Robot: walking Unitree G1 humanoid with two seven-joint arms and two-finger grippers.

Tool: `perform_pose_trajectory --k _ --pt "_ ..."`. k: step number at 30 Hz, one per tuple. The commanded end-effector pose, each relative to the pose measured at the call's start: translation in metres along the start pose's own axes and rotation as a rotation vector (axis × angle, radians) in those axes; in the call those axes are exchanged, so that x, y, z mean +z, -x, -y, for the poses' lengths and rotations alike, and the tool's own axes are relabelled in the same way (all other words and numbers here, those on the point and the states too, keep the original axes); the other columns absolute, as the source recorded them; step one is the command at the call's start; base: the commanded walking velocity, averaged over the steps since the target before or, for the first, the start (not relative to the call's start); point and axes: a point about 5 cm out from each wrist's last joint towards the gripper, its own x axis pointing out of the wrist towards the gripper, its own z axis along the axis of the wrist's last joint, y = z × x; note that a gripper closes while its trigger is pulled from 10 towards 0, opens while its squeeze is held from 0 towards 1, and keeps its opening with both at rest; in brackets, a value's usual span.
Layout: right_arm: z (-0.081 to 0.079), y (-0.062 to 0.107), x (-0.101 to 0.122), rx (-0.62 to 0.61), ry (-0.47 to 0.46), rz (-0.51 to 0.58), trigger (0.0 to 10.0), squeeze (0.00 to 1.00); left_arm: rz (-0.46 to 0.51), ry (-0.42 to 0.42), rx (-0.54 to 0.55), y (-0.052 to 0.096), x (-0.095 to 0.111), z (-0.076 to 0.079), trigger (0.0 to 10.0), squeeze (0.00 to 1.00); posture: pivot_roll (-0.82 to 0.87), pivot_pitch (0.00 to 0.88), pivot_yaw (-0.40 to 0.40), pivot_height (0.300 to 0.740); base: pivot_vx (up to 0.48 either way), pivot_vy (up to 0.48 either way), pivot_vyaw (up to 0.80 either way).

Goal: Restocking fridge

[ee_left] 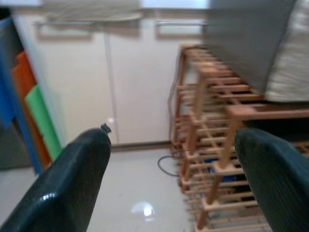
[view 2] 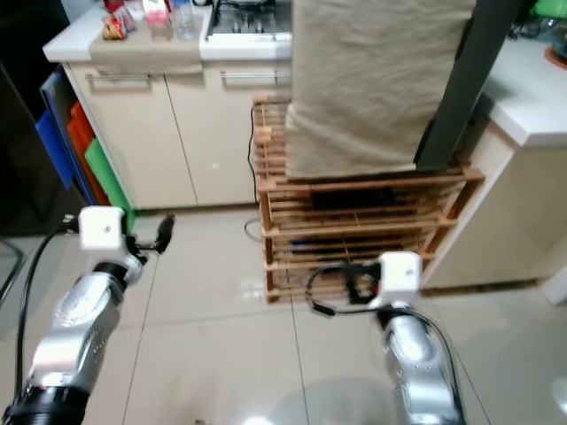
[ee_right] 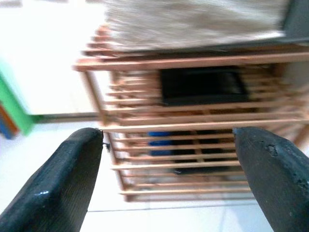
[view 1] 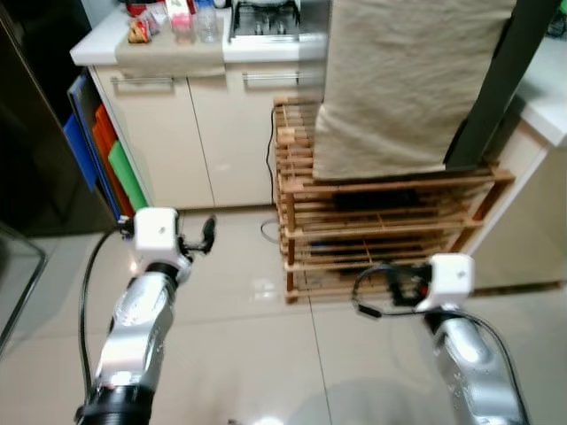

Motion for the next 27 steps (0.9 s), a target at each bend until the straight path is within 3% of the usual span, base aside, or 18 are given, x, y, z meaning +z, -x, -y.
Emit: perform_pose_trajectory --k 1,7,12,17,27 --pt "0.011 0.004 -0.001 -0.035 0.011 0.005 10.0 0.0 0.019 0.001 0.031 -0.003 0.004 -0.004 10.0 0.0 -0.08 0.0 0.059 0.74 0.454 0.0 0.0" --pt "0.011 0.003 -0.003 -0.033 0.012 0.01 10.0 0.0 0.005 0.016 0.069 -0.003 0.0 -0.011 10.0 0.0 -0.08 0.0 0.061 0.74 0.454 0.0 0.0" --pt "0.014 0.001 -0.004 -0.048 0.006 0.03 10.0 0.0 0.023 0.004 0.026 -0.002 0.001 -0.004 10.0 0.0 -0.08 0.0 0.062 0.74 0.454 0.0 0.0" --pt "0.014 -0.003 0.004 -0.061 -0.019 0.079 10.0 0.0 0.052 0.004 -0.102 0.0 0.005 0.012 10.0 0.0 -0.08 0.0 0.061 0.74 0.454 0.0 0.0" --pt "-0.001 -0.017 0.022 -0.011 -0.021 0.132 10.0 0.0 0.082 -0.017 -0.13 -0.001 0.011 0.02 10.0 0.0 -0.08 0.0 0.062 0.74 0.454 0.0 0.0"
